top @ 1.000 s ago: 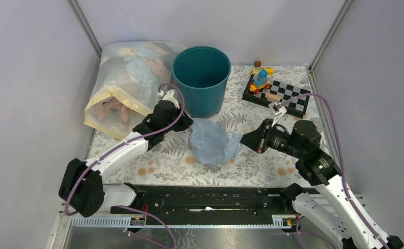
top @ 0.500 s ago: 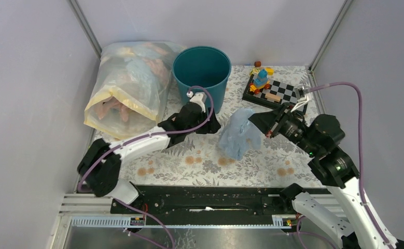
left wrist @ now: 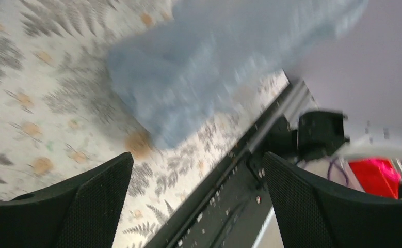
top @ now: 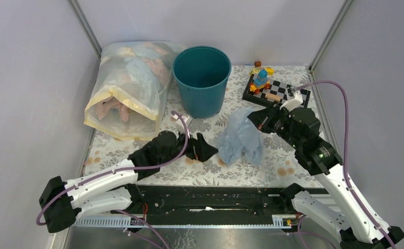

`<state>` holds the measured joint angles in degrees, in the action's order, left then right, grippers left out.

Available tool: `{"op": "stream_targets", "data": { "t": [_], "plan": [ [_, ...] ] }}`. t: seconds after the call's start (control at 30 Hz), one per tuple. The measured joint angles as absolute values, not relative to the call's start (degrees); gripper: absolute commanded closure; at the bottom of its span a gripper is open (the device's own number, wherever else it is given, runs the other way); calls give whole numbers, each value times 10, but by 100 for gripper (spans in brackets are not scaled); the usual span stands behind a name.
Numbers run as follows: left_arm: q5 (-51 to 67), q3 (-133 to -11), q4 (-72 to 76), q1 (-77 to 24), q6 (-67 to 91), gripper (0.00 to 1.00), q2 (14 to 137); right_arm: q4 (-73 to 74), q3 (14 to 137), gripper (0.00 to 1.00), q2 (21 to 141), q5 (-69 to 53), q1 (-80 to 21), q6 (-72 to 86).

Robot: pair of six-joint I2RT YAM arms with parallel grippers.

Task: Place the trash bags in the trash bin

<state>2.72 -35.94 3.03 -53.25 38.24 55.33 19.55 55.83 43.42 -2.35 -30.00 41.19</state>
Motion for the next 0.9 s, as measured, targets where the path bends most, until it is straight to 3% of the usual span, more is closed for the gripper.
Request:
{"op": "stream_targets", "data": {
  "t": [0.23, 0.53, 0.67, 0.83, 0.9],
  "plan": [
    [34, -272, 116, -624, 385, 12, 584, 191, 558, 100, 450, -20, -300, 417],
    [-36, -274, 205, -648, 359, 5, 748, 190, 558, 100, 452, -20, -300, 421],
    [-64, -280, 240, -649, 356, 14, 815, 190, 558, 100, 451, -20, -300, 422],
    [-76, -289, 327, -650, 358, 17, 892, 190, 558, 100, 451, -20, -300, 423],
    [-79, -289, 363, -651, 358, 25, 913, 190, 558, 100, 451, -20, -300, 424]
  ]
}}
